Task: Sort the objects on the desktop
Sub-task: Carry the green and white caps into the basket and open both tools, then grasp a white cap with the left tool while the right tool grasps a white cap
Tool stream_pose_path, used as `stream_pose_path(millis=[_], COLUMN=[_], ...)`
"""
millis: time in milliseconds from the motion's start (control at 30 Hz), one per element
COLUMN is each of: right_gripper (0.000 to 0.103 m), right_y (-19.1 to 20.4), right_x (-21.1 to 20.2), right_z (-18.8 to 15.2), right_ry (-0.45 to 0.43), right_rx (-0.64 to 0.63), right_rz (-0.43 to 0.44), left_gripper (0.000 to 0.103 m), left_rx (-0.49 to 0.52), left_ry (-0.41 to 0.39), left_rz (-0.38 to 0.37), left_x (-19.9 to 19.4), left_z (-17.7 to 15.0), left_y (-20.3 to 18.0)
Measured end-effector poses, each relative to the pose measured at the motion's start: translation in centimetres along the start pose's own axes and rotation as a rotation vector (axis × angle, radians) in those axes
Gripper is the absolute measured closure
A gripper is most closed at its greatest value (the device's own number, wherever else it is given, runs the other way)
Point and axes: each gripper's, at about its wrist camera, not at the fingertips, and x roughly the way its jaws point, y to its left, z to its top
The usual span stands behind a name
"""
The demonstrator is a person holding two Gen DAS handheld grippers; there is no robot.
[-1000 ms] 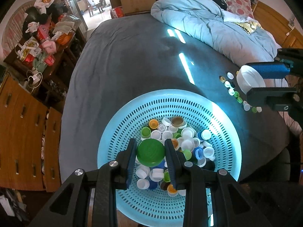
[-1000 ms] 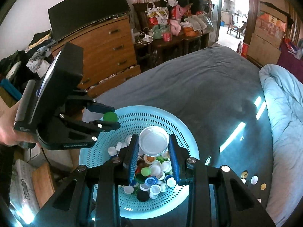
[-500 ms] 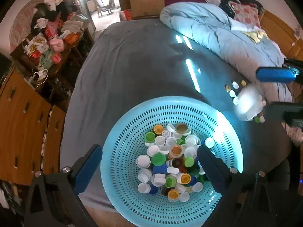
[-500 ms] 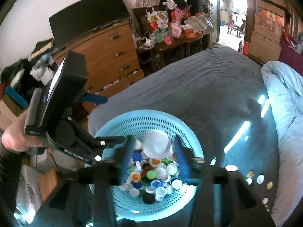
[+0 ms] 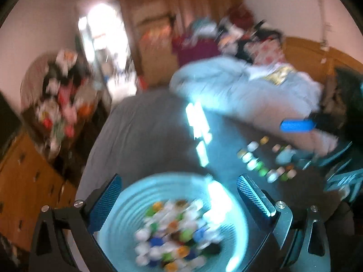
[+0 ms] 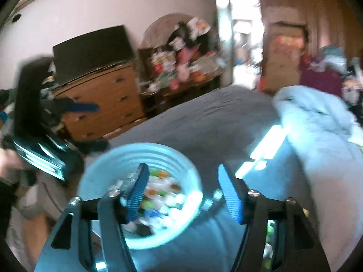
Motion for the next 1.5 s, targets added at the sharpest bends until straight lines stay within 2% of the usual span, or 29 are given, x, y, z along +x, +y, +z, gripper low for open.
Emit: stream_pose_path(millis=[67, 133, 267, 433, 700, 967, 1000, 1067, 1133, 1167, 1200, 1267, 1333, 1400, 1500], right_gripper=[0.035, 0.035, 0.035, 0.034, 0.034, 0.033, 0.033, 0.033, 0.033, 0.033, 0.033, 0.033, 0.033, 0.033, 0.033], right_y=[-1.1, -2.5, -5.3, -8.4, -12.8, -14.9, -15.2, -15.3, -16.0, -16.2, -16.6, -17.4, -18.3, -19.3, -20.5], right_x=[-1.5, -2.9, -5.5, -9.1, -11.7, -10.9, -10.5, -9.9, -9.3, -9.0, -8.7, -8.4, -8.4, -8.4, -8.2], right_z=[-3.4, -7.5, -14.6, -20.2, -22.9, -24.5, -24.7, -25.4, -26.2, -26.7, -27.2, -28.3, -29.2, -30.1, -30.8], right_ry=[-0.001, 0.02, 0.07, 0.085, 0.067, 0.081, 0.09, 0.103, 0.119, 0.13, 0.143, 0.162, 0.172, 0.182, 0.192], right_rx=[0.002, 0.04, 0.14, 0.244, 0.355, 0.409, 0.417, 0.432, 0.451, 0.461, 0.471, 0.493, 0.52, 0.554, 0.584], right_rz=[-0.061, -0.113, -0.203, -0.273, -0.298, -0.273, -0.268, -0.266, -0.264, -0.264, -0.266, -0.274, -0.282, -0.289, -0.293], left_gripper=[0.0, 0.0, 0.0, 0.0, 0.0, 0.0, 0.0, 0.0, 0.0, 0.0, 0.0, 0.001, 0.002, 0.002, 0.002], left_rx=[0.015, 0.031, 0.022, 0.035, 0.087, 0.096, 0.088, 0.033, -0.059, -0.132, -0.17, -0.191, -0.186, -0.208, -0.176], left_ry=[-0.086, -0.123, -0.117, -0.134, -0.136, -0.066, -0.055, -0.006, 0.07, 0.145, 0.207, 0.296, 0.347, 0.359, 0.335], left_rz=[0.027, 0.034, 0.059, 0.097, 0.131, 0.117, 0.105, 0.024, -0.156, -0.272, -0.331, -0.383, -0.403, -0.448, -0.44], left_x=[-0.9, -0.7, 1.9, 3.3, 4.7, 8.6, 9.3, 11.6, 14.9, 17.5, 19.5, 23.0, 25.4, 27.1, 28.8], left_z=[-0.4, -0.9, -1.0, -0.3, 0.8, 0.7, 0.4, -0.5, -2.2, -4.0, -5.7, -9.2, -11.8, -12.9, -12.5], left_y=[-4.7, -8.5, -15.6, -20.8, -25.6, -27.2, -27.2, -26.8, -25.8, -25.2, -25.1, -25.2, -25.8, -26.3, -27.4])
